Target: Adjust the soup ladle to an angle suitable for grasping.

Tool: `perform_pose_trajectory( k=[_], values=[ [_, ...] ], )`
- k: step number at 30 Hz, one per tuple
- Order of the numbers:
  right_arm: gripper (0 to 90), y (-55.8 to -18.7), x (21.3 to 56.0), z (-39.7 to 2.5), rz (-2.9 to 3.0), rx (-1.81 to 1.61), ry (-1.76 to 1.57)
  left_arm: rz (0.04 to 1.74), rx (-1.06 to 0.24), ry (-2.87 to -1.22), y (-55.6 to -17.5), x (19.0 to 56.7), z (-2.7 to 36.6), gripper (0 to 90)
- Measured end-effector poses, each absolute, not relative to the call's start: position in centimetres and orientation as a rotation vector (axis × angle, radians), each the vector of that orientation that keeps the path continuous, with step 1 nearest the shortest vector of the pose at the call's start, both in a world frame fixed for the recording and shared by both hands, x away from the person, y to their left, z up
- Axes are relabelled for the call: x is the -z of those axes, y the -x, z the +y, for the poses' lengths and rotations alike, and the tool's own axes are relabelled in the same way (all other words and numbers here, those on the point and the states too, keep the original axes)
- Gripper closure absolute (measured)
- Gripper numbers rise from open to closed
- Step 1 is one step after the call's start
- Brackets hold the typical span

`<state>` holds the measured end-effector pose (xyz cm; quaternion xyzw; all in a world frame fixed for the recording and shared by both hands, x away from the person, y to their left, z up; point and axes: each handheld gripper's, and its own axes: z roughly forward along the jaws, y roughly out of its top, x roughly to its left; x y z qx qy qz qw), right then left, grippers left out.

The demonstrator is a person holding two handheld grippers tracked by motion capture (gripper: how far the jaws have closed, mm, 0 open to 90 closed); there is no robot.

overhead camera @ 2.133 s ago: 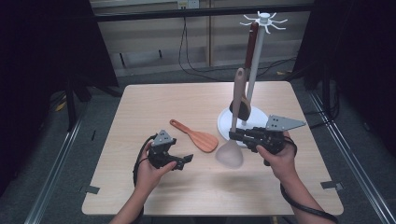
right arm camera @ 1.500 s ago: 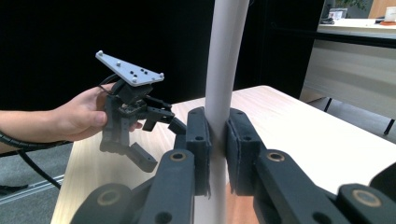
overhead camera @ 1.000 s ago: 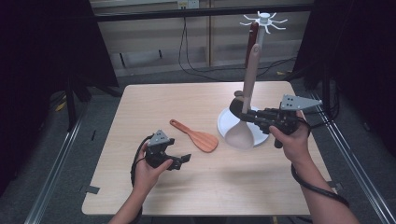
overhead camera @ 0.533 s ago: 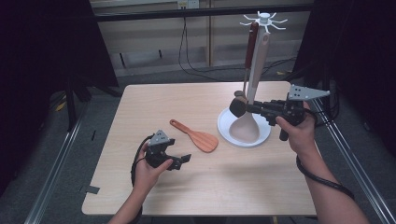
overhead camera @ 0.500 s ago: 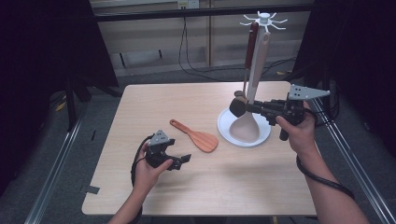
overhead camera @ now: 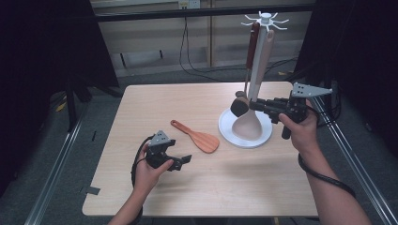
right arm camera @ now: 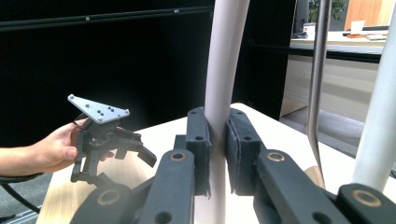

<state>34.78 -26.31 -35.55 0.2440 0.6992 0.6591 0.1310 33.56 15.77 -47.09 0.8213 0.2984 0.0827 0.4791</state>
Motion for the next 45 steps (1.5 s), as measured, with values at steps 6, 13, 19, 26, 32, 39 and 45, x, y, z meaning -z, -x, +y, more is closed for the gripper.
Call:
perform_pose_trajectory(
  k=[6, 13, 19, 26, 32, 39, 45],
  values=[
    [81.1, -35.0, 35.7, -26.5, 2.034, -1.919, -0.716, 0.732, -0.197, -2.011, -33.6, 47.2, 15.8, 4.9],
    [81.1, -35.7, 35.8, -26.6, 2.039, -1.943, -0.724, 0.734, -0.201, -2.013, -33.7, 47.2, 15.8, 4.9],
    [81.1, -36.2, 36.3, -26.6, 2.033, -1.973, -0.739, 0.733, -0.203, -2.013, -33.7, 47.2, 15.9, 4.9],
    [80.8, -36.2, 36.6, -26.8, 2.007, -1.994, -0.762, 0.732, -0.206, -2.012, -33.6, 47.2, 15.9, 5.0],
    [79.8, -36.2, 37.3, -27.3, 1.955, -2.023, -0.819, 0.728, -0.209, -2.012, -33.6, 47.1, 16.0, 5.2],
    [78.4, -36.5, 37.7, -27.6, 1.916, -2.026, -0.858, 0.722, -0.204, -2.023, -33.6, 47.1, 15.9, 5.3],
    [78.0, -36.9, 37.8, -27.6, 1.901, -2.025, -0.878, 0.725, -0.208, -2.016, -33.6, 47.1, 15.9, 5.4]
  ],
)
